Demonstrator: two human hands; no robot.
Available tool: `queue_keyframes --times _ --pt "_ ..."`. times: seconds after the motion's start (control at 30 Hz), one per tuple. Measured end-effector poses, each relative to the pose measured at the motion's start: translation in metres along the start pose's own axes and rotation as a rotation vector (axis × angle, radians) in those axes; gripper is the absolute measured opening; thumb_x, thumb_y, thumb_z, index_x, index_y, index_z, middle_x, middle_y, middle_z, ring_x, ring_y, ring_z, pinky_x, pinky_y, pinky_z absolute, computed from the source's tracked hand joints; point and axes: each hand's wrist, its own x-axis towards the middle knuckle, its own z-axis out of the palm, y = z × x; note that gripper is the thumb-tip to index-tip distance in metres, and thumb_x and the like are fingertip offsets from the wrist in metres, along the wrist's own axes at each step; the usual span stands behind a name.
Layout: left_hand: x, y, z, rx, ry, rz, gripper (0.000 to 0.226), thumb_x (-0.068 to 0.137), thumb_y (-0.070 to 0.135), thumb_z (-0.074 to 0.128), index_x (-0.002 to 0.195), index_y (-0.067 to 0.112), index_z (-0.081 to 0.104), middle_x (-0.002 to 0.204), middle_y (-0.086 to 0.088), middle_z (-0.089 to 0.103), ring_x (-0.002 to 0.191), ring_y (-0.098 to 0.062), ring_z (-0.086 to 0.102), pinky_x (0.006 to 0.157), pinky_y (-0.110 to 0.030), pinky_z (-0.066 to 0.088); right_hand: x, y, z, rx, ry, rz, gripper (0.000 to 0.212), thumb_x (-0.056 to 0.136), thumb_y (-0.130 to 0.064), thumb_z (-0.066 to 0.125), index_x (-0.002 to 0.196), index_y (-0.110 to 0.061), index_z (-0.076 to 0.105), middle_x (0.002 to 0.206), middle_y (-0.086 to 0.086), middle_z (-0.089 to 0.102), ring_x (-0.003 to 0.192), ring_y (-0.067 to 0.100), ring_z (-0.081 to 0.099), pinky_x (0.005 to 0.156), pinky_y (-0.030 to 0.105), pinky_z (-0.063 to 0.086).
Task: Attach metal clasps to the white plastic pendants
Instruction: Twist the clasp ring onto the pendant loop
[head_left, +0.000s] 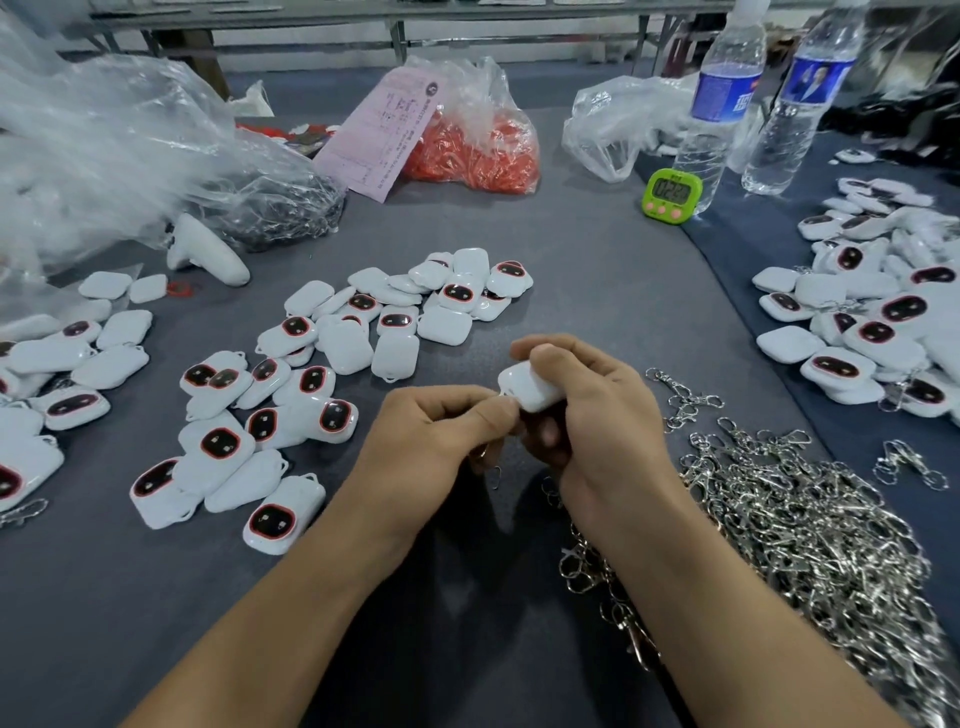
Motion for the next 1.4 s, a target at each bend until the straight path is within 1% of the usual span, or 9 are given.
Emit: queue_keyframes --times 0.1,0.23,0.3,0.47,0.6,0.67,0.87,1.13,1.4 --pt "-0.001 -0.003 -0.007 0.262 0.034 0.122 0.024 0.090 0.024 0.071 0.067 0.017 0.074 0.051 0.009 0.047 0.049 -0.007 0.039 0.049 -0.016 0.033 0.000 0.003 0.000 -0.105 0.031 -0.108 0.026 0.095 -0.002 0.056 0.079 -0.014 0.073 0.054 0.000 0.054 0.039 0.011 0.037 0.038 0.020 0.029" --pt "-0.007 -0.006 -0.006 1.013 0.031 0.494 0.016 0.073 0.017 0.060 0.059 0.011 0.063 0.055 -0.003 0.059 0.050 -0.023 0.054 0.049 -0.029 0.034 -0.011 0.017 0.000 -0.889 0.062 -0.608 0.010 0.083 -0.024 0.061 0.086 -0.028 0.069 0.066 -0.016 0.063 0.059 0.005 0.056 0.059 0.017 0.044" --pt "-0.007 -0.010 -0.005 1.122 0.040 0.546 0.013 0.070 0.014 0.059 0.059 0.010 0.062 0.056 -0.006 0.059 0.051 -0.027 0.053 0.051 -0.028 0.036 -0.013 0.021 0.002 -0.939 0.057 -0.642 0.013 0.080 -0.031 0.058 0.089 -0.033 0.067 0.070 -0.020 0.064 0.065 0.003 0.058 0.060 0.013 0.041" --pt "-0.011 -0.007 -0.001 0.586 0.164 0.250 0.015 0.087 0.036 0.064 0.082 0.028 0.076 0.063 0.007 0.065 0.058 -0.005 0.056 0.056 -0.025 0.042 0.004 0.011 -0.002 -0.402 0.112 -0.264 0.020 0.085 -0.012 0.060 0.075 -0.020 0.075 0.058 -0.009 0.061 0.048 0.005 0.048 0.048 0.019 0.038" --pt "-0.005 -0.004 0.003 0.285 0.114 0.127 0.012 0.088 0.029 0.072 0.080 0.032 0.080 0.055 -0.006 0.054 0.052 -0.005 0.040 0.049 -0.023 0.034 0.005 0.007 -0.002 -0.252 0.086 -0.120 0.029 0.090 -0.005 0.057 0.070 -0.016 0.076 0.056 -0.002 0.062 0.042 0.007 0.045 0.040 0.016 0.036" --pt "-0.006 -0.004 0.002 0.320 0.137 0.142 0.014 0.086 0.027 0.073 0.074 0.022 0.079 0.052 -0.005 0.051 0.050 -0.005 0.038 0.049 -0.025 0.032 0.005 0.006 -0.004 -0.332 0.090 -0.149 0.023 0.086 -0.012 0.061 0.070 -0.017 0.076 0.055 -0.003 0.062 0.045 0.007 0.047 0.045 0.019 0.038" --pt "-0.011 -0.009 -0.002 1.050 0.186 0.425 0.019 0.080 0.019 0.065 0.062 0.014 0.064 0.059 -0.003 0.057 0.059 -0.024 0.051 0.059 -0.031 0.023 -0.005 0.008 -0.004 -0.805 -0.083 -0.336 0.007 0.076 -0.026 0.064 0.072 -0.027 0.070 0.057 -0.011 0.068 0.047 -0.001 0.056 0.045 0.008 0.038" --pt "-0.011 -0.006 -0.003 1.020 0.292 0.551 0.009 0.081 0.010 0.067 0.077 0.010 0.074 0.061 -0.002 0.057 0.061 -0.025 0.050 0.066 -0.035 0.036 -0.002 -0.015 -0.018 -0.793 -0.248 -0.004 0.038 0.090 -0.026 0.059 0.052 -0.018 0.061 0.048 0.006 0.049 0.037 0.010 0.034 0.036 0.018 0.026" --pt "-0.015 -0.006 0.003 1.004 0.310 0.633 0.017 0.084 0.011 0.060 0.087 0.013 0.077 0.062 0.002 0.056 0.060 -0.021 0.048 0.066 -0.033 0.037 -0.001 -0.027 -0.027 -0.711 -0.306 0.136 0.039 0.086 -0.019 0.060 0.048 -0.023 0.053 0.051 0.000 0.040 0.042 0.014 0.033 0.038 0.018 0.019"
